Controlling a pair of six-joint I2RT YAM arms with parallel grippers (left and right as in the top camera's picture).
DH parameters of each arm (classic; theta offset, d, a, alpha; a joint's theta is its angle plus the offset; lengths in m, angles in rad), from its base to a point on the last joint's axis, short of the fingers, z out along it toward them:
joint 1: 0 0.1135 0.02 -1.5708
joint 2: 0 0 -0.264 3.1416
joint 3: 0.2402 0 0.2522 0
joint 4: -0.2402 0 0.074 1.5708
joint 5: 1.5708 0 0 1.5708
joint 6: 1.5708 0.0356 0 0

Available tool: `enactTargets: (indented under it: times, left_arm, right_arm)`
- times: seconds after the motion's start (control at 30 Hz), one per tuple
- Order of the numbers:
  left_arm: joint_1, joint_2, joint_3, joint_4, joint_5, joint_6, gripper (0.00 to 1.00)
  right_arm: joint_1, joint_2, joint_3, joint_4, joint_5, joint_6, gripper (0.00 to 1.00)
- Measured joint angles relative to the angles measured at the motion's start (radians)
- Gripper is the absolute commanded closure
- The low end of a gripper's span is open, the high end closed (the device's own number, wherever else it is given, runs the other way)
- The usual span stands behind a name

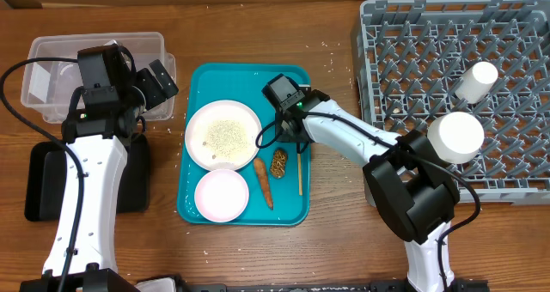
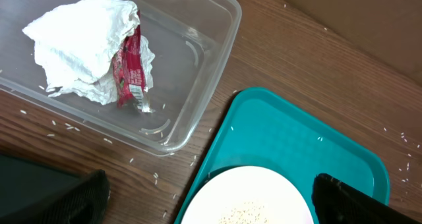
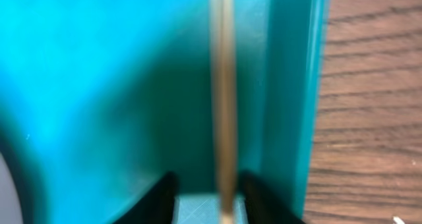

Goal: Sort waste into correct bins and load items into the dishwasher
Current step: 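Carry the wooden stick to the rack and stand it upright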

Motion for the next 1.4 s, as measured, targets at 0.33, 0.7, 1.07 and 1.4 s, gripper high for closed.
enactTargets:
  times: [0.33,0.7,1.07,1.4]
  left_arm:
    - [0.000,0.000,0.000,0.000,0.000,0.000,0.00]
    - [0.000,0.000,0.000,0.000,0.000,0.000,0.00]
    - [0.000,0.000,0.000,0.000,0.000,0.000,0.00]
    - [0.000,0.000,0.000,0.000,0.000,0.000,0.00]
  right_arm:
    - [-0.002,0.000,0.000,-0.012,0.002,0.015,0.96]
    - [-0.080,-0.062,0.155,-0.161,-0.089,0.005,0.96]
    - [-0.497,-0.373,0.220,-0.166,-0.122,-0.317,0.96]
    - [-0.565,-0.252,0.220,-0.131,-0.173,-0.585,0.73]
